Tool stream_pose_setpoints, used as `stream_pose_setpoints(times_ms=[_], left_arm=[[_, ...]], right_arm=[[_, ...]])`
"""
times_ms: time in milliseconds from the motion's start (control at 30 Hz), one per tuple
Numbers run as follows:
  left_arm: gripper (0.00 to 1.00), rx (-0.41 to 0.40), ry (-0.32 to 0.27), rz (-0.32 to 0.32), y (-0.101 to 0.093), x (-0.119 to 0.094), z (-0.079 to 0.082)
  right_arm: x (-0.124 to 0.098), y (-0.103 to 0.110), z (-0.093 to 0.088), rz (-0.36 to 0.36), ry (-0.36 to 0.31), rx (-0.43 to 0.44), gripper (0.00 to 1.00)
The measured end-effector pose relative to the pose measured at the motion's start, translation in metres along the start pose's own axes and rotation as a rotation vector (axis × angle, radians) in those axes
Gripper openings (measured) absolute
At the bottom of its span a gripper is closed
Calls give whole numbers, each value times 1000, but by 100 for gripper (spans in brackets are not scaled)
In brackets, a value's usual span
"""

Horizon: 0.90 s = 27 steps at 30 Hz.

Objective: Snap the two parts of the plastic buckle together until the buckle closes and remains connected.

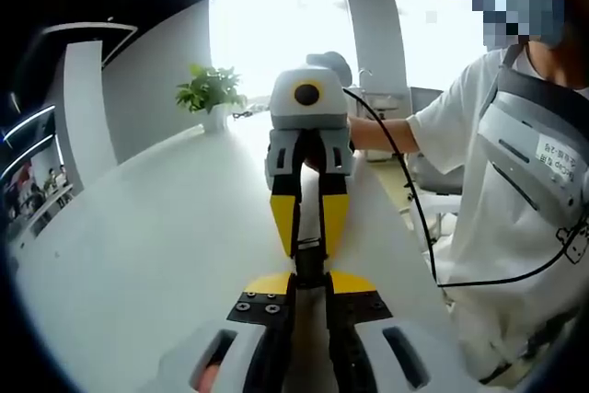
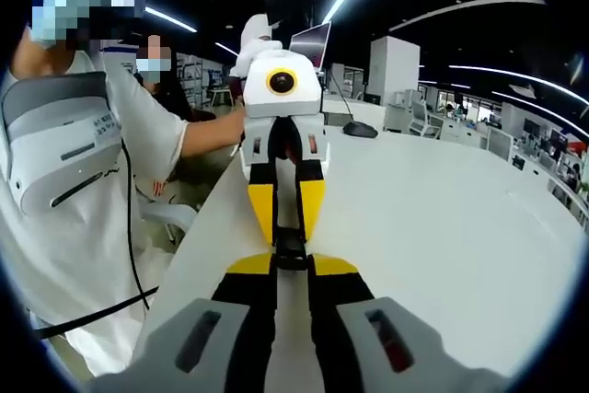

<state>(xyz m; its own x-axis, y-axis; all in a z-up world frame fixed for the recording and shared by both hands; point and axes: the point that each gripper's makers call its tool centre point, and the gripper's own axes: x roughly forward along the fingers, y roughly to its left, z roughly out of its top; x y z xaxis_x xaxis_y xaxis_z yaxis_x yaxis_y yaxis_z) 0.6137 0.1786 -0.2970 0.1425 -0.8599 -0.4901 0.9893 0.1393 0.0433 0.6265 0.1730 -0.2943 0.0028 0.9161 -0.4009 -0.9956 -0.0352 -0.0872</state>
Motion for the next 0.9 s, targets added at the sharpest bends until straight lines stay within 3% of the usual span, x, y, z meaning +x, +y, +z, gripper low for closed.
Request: stream_pose_setpoints(times_ms=[500,900], left_arm=[[19,-84,-78,51,8,-11,2],[24,-127,-151,115,14,-18,4]], right_arm=[[-10,-13,11,-21,-68,-10,10],[-24,-60,21,-65,-150,-22,10]])
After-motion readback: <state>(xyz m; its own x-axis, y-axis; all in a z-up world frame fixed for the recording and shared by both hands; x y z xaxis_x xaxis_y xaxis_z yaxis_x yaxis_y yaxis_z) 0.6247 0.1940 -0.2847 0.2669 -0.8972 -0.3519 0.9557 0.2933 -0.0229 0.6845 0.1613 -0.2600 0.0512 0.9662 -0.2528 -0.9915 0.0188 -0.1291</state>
